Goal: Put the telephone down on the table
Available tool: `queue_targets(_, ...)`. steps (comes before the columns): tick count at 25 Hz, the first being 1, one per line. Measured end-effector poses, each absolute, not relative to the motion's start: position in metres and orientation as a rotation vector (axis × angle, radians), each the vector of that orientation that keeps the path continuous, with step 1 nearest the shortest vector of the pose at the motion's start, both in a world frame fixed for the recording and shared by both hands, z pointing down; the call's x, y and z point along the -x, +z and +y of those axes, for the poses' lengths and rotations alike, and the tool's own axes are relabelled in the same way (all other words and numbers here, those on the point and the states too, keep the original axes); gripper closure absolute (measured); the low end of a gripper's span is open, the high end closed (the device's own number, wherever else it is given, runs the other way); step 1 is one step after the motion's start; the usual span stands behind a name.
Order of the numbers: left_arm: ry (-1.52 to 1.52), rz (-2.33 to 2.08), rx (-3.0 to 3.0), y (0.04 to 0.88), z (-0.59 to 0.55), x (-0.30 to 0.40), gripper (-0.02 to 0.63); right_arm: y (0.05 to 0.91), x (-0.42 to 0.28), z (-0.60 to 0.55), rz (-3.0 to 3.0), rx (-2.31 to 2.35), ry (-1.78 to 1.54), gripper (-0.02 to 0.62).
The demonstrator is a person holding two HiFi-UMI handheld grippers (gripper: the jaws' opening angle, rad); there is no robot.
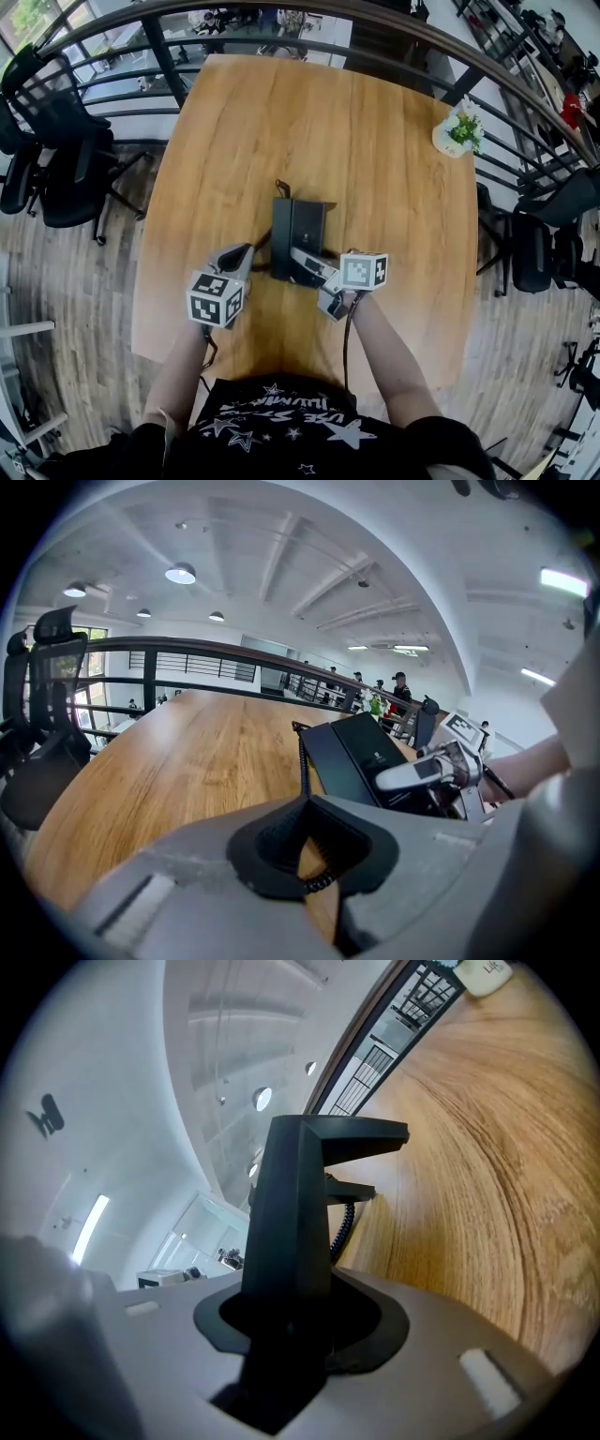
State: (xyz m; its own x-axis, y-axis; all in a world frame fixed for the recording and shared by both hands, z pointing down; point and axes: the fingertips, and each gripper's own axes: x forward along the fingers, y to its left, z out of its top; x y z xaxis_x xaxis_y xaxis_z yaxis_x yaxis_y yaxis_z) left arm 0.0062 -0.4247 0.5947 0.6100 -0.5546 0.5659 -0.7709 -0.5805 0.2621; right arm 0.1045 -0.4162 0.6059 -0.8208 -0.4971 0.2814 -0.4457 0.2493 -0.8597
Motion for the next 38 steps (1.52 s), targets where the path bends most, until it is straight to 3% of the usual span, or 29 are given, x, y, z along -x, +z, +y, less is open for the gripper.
queue_targets(8, 0.601, -1.039, -2.347, 0.597, -0.414, -0.009, 0.604, 0.610, -0.109, -0.414, 2.478, 1.042, -1.625, 0.433)
queue_targets(38, 0.593, -1.021, -2.389, 0.585, -0.377, 0.000, 0.604, 0.638, -0.135, -0.407, 2.667, 1.318, -1.610, 0.279)
